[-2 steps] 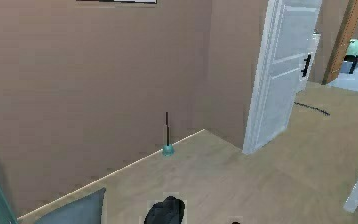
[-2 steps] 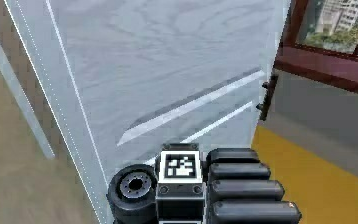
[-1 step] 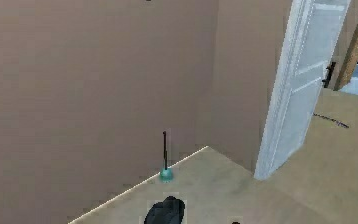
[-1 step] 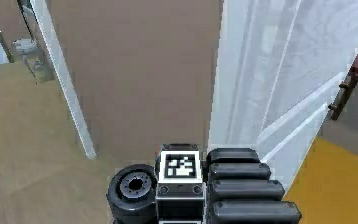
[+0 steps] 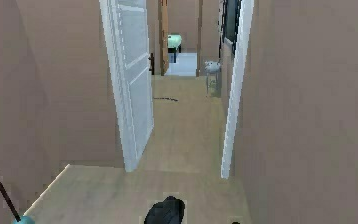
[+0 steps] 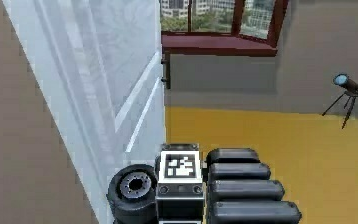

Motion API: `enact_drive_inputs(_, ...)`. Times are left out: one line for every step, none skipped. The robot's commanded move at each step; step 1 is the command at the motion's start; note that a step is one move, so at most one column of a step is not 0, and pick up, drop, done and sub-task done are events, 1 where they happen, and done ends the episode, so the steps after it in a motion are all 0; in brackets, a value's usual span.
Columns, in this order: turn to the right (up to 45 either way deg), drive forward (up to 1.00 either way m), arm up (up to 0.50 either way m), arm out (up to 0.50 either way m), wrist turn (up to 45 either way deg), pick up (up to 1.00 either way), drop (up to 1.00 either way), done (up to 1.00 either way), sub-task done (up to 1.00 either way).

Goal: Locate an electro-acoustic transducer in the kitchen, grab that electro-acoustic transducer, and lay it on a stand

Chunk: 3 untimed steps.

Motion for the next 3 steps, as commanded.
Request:
enact_drive_inputs(3.0,0.00,0.00,0.00,0.0,0.00,0.00,0.00,0.00)
enact_drive_inputs(45.0,0.00,0.00,0.00,0.0,0.00,0.00,0.00,0.00)
enact_drive_inputs(45.0,0.00,0.00,0.00,0.0,0.00,0.00,0.00,0.00)
